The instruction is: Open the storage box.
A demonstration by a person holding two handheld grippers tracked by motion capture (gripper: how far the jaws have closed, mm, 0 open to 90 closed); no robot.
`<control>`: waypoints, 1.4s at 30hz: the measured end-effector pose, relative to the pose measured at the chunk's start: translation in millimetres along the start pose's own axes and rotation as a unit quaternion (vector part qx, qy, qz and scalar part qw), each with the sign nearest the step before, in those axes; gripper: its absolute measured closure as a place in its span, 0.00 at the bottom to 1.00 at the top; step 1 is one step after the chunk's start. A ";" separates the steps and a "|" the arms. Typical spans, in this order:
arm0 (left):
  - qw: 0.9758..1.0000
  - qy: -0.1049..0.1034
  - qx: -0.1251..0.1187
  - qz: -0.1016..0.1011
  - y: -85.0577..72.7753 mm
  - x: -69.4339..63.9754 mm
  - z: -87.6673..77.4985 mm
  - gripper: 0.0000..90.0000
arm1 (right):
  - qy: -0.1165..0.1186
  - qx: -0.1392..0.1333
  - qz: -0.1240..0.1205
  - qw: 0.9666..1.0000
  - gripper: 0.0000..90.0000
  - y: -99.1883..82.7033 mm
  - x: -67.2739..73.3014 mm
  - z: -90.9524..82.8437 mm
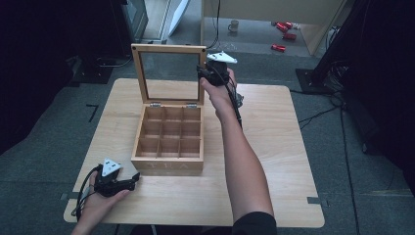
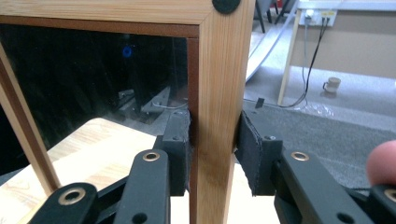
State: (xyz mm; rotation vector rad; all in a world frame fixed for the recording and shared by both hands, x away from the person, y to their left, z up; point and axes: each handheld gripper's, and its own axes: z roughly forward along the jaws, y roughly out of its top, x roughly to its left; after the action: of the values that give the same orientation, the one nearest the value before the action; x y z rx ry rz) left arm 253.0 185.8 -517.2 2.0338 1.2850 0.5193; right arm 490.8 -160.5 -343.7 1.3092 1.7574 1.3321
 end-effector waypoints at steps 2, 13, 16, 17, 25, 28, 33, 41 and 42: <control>1.000 0.002 -0.001 0.000 0.0 -0.6 0.3 0.18 | -0.006 0.003 0.006 1.000 0.74 1.3 -0.2 3.7; 1.000 0.003 -0.001 0.000 0.2 -0.9 0.6 0.19 | -0.028 0.014 0.035 0.999 0.74 4.5 -2.6 22.3; 1.000 0.005 0.001 0.004 0.4 -1.7 0.9 0.19 | -0.033 0.022 0.037 0.999 0.74 6.5 -2.5 25.0; 1.000 0.006 0.002 0.006 0.5 -1.7 0.8 0.19 | -0.034 0.024 0.037 0.998 0.74 7.1 -2.5 25.6; 1.000 0.011 0.002 0.010 0.6 -3.0 1.3 0.19 | -0.032 0.033 0.046 0.998 0.73 9.6 -4.0 27.5; 1.000 0.011 0.002 0.010 0.6 -3.0 1.4 0.19 | -0.020 0.037 0.054 0.998 0.69 11.0 -5.9 24.6; 1.000 0.009 0.002 0.008 0.6 -2.6 1.2 0.19 | 0.002 0.041 0.064 0.997 0.48 14.2 -8.2 16.8; 1.000 0.008 0.002 0.009 0.6 -2.3 1.1 0.19 | 0.013 0.051 0.045 0.998 0.20 12.8 -2.1 -7.1; 1.000 0.008 0.003 0.009 0.6 -2.3 1.1 0.19 | 0.016 0.051 0.048 0.997 0.17 11.7 -1.7 -12.2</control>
State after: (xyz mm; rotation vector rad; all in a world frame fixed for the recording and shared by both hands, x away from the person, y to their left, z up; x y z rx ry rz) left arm 253.1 183.2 -517.4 2.0507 1.2805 0.5430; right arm 485.1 -166.4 -328.8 1.4524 1.8245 1.3374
